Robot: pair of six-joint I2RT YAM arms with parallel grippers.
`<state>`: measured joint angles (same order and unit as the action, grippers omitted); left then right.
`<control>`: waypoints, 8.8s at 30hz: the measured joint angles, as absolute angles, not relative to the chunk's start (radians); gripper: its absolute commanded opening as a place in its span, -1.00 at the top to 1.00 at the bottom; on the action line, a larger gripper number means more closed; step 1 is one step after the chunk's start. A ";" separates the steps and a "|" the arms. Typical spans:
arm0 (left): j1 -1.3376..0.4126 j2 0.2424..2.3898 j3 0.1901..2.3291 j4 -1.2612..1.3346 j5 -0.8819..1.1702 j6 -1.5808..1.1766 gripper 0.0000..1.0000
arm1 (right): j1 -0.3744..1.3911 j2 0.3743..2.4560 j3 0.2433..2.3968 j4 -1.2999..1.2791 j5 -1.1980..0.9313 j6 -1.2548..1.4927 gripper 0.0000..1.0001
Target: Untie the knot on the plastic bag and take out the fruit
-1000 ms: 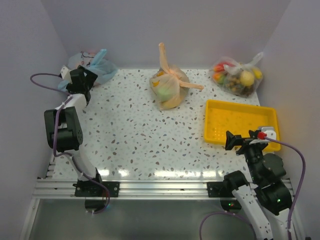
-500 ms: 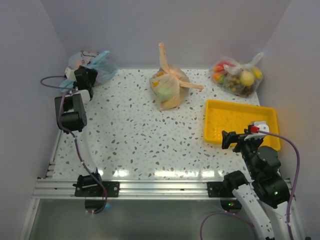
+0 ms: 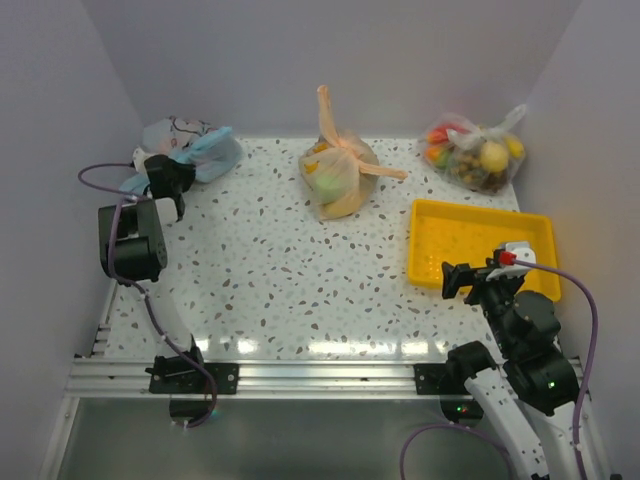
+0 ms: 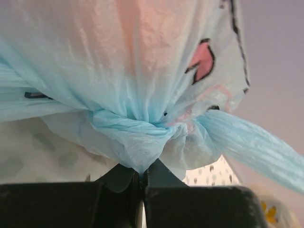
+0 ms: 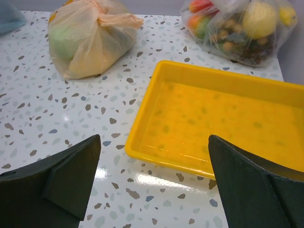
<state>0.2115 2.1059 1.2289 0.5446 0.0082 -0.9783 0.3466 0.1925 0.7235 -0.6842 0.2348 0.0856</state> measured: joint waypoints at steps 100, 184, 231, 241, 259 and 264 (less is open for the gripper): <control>-0.719 1.114 0.712 -0.373 -0.071 -0.730 1.00 | 1.050 1.332 0.811 -0.158 0.210 0.427 1.00; -0.445 0.888 0.726 -0.553 -0.068 -0.513 1.00 | 1.200 1.639 0.931 0.085 0.646 -0.001 0.55; -0.794 1.066 0.903 -0.349 -0.297 -0.546 -0.75 | 0.923 1.110 1.060 -0.256 0.251 0.299 1.00; -0.796 1.164 0.901 -0.269 -0.456 -0.486 -0.69 | 0.923 1.103 1.060 -0.257 0.234 0.303 1.00; -0.612 1.261 0.901 -0.320 -0.620 -0.474 -0.47 | 0.875 1.057 1.053 -0.293 0.355 0.318 1.00; -0.542 1.187 0.895 -0.391 -0.634 -0.428 -0.45 | 0.762 1.060 1.038 -0.301 0.359 0.366 1.00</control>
